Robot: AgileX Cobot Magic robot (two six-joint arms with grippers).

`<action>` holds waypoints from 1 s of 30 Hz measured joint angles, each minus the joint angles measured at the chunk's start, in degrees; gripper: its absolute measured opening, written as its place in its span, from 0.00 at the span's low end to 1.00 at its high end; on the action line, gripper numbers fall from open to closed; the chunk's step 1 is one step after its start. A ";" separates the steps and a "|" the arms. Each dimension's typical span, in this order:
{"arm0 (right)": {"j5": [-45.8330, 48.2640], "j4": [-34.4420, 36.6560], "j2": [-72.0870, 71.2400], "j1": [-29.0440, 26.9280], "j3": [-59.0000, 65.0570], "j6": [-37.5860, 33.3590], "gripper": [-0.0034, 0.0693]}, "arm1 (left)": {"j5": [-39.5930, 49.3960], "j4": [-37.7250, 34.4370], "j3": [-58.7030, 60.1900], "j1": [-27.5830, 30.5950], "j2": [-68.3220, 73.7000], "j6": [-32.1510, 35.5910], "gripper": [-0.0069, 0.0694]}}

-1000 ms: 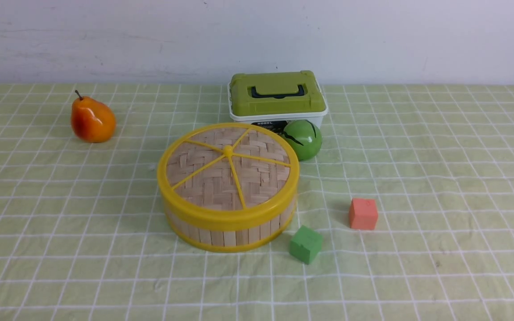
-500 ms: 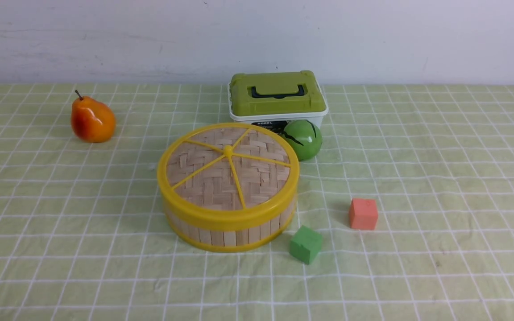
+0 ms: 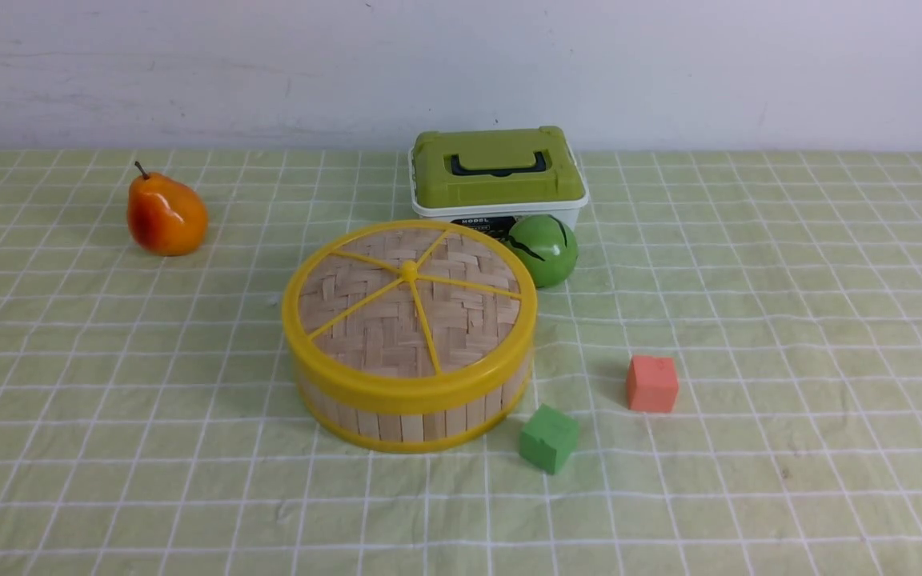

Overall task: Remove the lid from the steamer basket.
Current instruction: Use the left arm to lift the lid of the steamer

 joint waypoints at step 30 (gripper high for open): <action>0.00 0.00 0.00 0.00 0.00 0.00 0.38 | 61.57 16.45 -72.79 -12.79 80.54 0.76 0.07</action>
